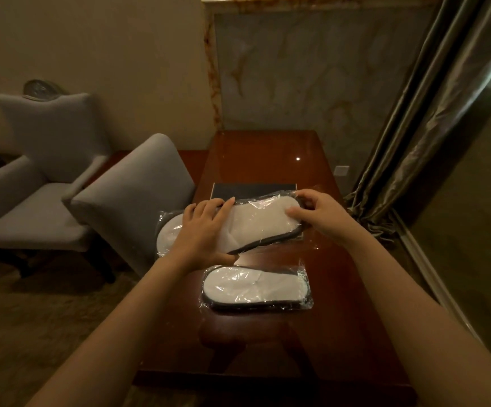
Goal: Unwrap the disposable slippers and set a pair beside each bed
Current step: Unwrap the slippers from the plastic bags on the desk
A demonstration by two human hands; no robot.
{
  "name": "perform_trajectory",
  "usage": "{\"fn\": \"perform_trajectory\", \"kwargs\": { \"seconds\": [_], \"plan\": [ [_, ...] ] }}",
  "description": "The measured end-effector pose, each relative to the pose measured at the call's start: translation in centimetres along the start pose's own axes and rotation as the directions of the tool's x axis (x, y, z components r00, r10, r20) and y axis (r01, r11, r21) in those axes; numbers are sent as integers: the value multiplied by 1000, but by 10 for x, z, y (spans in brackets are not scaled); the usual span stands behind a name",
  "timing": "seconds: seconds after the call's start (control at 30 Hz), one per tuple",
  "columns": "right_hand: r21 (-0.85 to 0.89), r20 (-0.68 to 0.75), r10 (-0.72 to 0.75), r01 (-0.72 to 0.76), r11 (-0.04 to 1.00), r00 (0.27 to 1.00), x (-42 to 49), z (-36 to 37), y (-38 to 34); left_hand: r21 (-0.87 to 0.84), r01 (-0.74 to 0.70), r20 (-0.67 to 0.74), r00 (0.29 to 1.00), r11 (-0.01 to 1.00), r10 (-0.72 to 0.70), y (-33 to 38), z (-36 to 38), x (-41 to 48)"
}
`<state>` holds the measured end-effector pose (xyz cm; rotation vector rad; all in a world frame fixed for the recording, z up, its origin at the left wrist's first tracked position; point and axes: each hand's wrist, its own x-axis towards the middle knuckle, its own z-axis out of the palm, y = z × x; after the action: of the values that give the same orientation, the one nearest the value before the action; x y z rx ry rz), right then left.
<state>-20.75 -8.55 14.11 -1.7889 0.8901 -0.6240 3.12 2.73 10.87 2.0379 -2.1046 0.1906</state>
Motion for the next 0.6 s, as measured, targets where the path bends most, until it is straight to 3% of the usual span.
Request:
{"fn": "perform_trajectory", "kwargs": {
  "seconds": [0.17,0.37,0.5,0.6],
  "plan": [
    [341,-68,35,-10,940,997,1,-9,8,-49,-16,17,1000,999,17,-4,3,5],
    [381,-201,73,9,925,977,-2,-25,24,-31,-33,81,996,999,35,-13,6,10],
    [441,-318,119,35,897,941,-1,-38,32,-125,15,108,994,992,-1,-21,6,9],
    [414,-251,118,-4,910,961,0,-37,38,-207,9,137,990,978,20,-24,5,9]
  ]
}}
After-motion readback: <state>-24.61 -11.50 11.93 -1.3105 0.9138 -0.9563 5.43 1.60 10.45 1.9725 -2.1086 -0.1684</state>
